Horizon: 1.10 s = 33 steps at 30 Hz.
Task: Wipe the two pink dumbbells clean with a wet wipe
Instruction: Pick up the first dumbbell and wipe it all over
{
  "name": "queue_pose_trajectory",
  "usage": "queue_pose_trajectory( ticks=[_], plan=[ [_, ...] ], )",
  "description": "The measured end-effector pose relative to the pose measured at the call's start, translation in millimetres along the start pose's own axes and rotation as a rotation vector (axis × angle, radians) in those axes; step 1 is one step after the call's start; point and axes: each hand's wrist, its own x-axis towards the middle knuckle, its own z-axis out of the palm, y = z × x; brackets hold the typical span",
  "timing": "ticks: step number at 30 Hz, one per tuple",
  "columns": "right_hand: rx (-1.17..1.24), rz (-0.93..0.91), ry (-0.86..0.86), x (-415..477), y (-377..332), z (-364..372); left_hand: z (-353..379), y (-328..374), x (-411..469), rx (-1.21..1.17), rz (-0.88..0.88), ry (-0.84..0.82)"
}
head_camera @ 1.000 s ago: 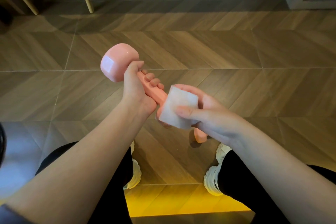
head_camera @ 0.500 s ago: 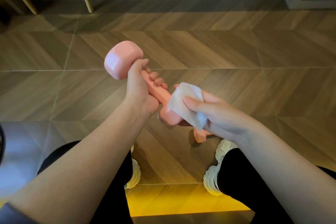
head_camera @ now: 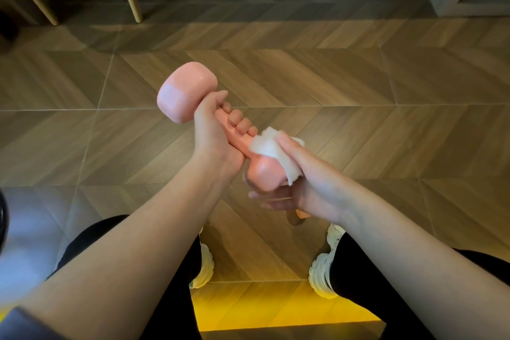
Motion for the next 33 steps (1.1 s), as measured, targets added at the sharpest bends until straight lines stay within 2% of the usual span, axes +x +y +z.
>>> queue_pose_trajectory(
  ticks=[4,7,11,14,17,19,23,25,27,31,33],
  plan=[
    [0.159,-0.054,-0.052,-3,0,0,-1,4,0,-0.015,0.032,0.014],
    [0.047,-0.195,-0.031,-2,2,-3,-3,6,3,-0.033,0.034,0.078],
    [-0.198,-0.314,0.125,-1,7,7,-4,5,5,-0.044,0.013,0.135],
    [-0.215,-0.361,0.219,2,12,12,-3,3,5,-0.033,-0.022,0.107],
    [-0.185,-0.339,0.293,3,10,12,-1,-1,4,-0.037,-0.06,0.08],
    [-0.187,-0.304,0.278,2,7,10,0,-2,3,-0.019,-0.054,0.067],
    [-0.11,-0.203,0.115,-2,-1,-1,0,3,4,-0.009,-0.038,0.073],
    [-0.018,-0.183,0.003,-4,-4,-6,-2,5,5,-0.016,-0.027,0.091],
    [0.008,-0.184,-0.04,-3,-4,-7,-3,7,5,-0.031,-0.023,0.105],
    [-0.159,-0.208,0.122,2,3,2,-5,5,5,-0.014,-0.043,0.114],
    [-0.148,-0.219,0.176,4,7,5,-4,3,4,-0.005,-0.069,0.105]
  ],
)
